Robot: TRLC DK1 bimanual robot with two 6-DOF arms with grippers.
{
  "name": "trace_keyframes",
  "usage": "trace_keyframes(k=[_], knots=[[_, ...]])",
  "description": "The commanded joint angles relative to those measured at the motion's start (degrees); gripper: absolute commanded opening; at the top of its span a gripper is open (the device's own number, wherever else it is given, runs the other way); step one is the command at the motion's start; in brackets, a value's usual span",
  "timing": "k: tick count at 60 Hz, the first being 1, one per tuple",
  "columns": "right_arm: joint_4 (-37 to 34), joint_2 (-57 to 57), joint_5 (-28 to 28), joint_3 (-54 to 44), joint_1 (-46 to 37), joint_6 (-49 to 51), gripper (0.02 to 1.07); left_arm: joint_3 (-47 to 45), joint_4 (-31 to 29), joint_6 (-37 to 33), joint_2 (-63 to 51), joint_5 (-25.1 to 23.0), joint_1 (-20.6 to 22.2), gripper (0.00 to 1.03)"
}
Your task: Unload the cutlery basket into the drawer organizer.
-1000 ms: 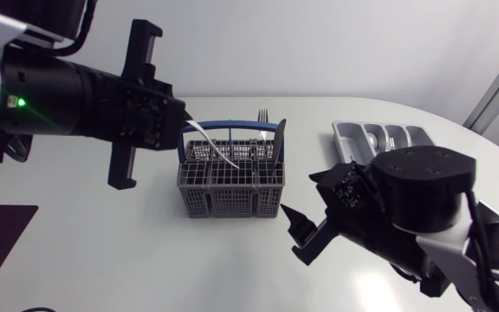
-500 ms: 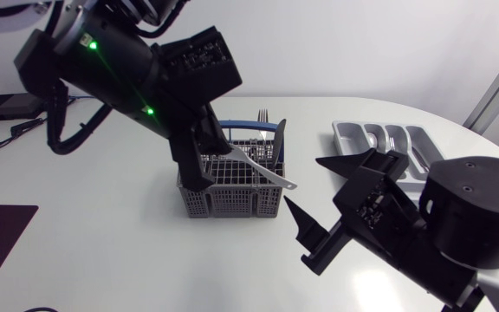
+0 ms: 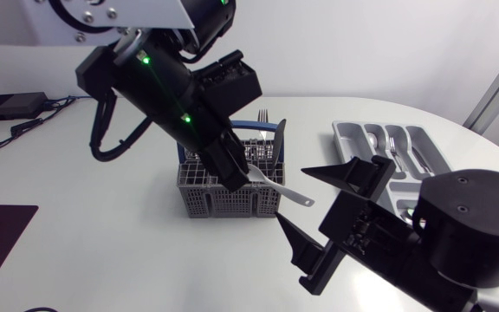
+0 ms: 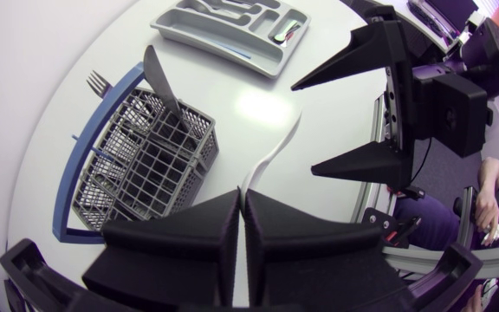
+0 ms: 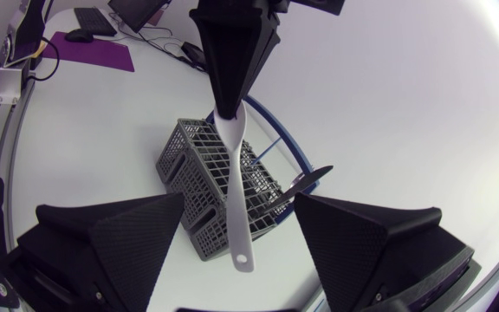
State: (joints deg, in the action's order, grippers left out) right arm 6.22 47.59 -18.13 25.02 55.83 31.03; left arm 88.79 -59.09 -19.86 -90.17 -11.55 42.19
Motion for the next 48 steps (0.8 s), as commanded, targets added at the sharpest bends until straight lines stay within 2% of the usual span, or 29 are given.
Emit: trace_keyframes(k=[1, 16, 32, 45, 48], knots=[[-0.15, 1.54, -0.50, 0.56, 0.50, 2.46, 0.86, 1.38, -0.68, 2.28, -2.11, -0.40, 1.05, 0.03], [1.96, 6.63, -1.21, 2.41, 0.24, 4.83, 0.61, 2.09, -0.50, 3.51, -3.87, -0.40, 2.19, 0.04], [6.70, 11.47, -6.13, 2.85, 1.56, 7.03, 0.56, 2.52, -0.50, 4.65, -4.75, -1.10, 2.10, 0.03], [7.93, 11.82, -8.50, 2.85, 1.82, 8.70, 0.39, 2.79, -0.50, 4.65, -5.19, -1.37, 1.66, 0.03], [8.11, 11.91, -8.94, 2.93, 1.82, 8.79, 0.38, 2.79, -0.50, 4.65, -5.19, -1.37, 1.66, 0.03]])
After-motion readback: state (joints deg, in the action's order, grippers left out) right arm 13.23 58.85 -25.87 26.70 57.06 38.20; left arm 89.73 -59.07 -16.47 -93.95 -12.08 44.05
